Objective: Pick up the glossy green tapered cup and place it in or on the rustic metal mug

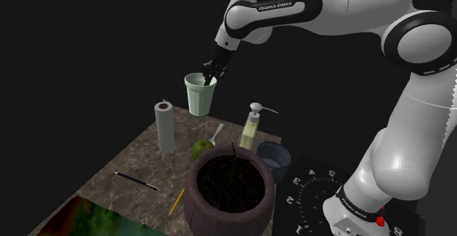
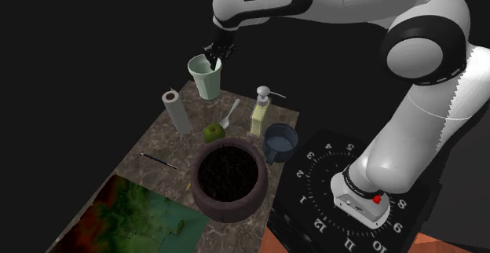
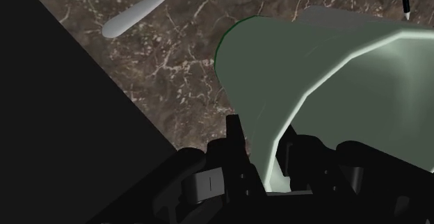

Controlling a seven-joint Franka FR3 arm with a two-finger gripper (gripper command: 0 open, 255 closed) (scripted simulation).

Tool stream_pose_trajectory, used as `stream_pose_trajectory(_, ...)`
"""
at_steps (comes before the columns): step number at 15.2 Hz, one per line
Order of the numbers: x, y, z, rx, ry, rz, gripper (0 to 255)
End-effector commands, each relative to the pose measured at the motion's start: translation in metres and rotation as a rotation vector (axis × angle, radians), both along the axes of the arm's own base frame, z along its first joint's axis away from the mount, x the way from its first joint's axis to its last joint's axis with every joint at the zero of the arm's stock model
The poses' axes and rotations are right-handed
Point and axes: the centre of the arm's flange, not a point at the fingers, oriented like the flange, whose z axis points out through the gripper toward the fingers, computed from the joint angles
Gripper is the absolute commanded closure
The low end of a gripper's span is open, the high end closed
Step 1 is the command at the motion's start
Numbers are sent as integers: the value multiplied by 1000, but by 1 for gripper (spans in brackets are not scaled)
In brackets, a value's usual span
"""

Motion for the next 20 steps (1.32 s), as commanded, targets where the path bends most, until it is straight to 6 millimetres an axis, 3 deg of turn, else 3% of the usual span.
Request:
stream_pose_trajectory(1,1,-1,11,0,-1,-1,255)
stream_pose_trajectory(8,1,-1,45,0,-1,-1,255)
stream_pose_trajectory(20,-154,-27,66,0,-1,-1,255)
